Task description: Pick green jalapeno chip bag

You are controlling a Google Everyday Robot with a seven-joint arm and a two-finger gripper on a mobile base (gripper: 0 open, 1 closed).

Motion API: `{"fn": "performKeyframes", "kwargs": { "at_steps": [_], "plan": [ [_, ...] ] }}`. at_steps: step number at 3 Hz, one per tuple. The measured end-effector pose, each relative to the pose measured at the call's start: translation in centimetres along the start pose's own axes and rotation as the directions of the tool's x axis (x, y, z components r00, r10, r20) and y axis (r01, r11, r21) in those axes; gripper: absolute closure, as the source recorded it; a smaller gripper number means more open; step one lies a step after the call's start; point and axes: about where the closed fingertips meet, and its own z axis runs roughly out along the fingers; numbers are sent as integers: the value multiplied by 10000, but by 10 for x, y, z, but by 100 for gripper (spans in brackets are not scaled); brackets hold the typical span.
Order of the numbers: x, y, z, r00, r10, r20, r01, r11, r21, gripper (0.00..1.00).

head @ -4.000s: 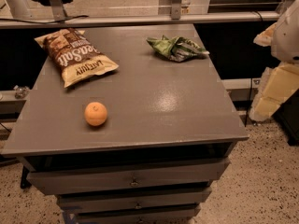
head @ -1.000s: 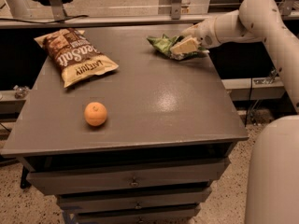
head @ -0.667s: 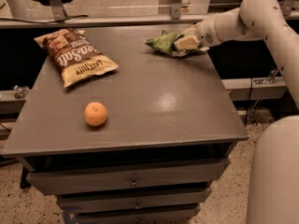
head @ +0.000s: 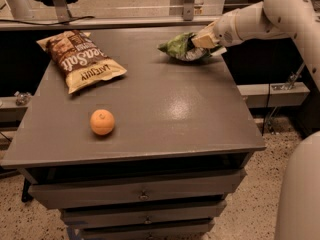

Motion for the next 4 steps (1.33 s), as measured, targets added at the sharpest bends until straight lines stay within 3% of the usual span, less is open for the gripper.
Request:
{"fn": "performKeyframes", "kwargs": {
  "at_steps": [3,4],
  "plan": [
    [-46,33,-74,9963,-578,642,599,9977,-318,100],
    [-52,60,-105,9954,-544,794,608,9948,-813,100]
  ]
}}
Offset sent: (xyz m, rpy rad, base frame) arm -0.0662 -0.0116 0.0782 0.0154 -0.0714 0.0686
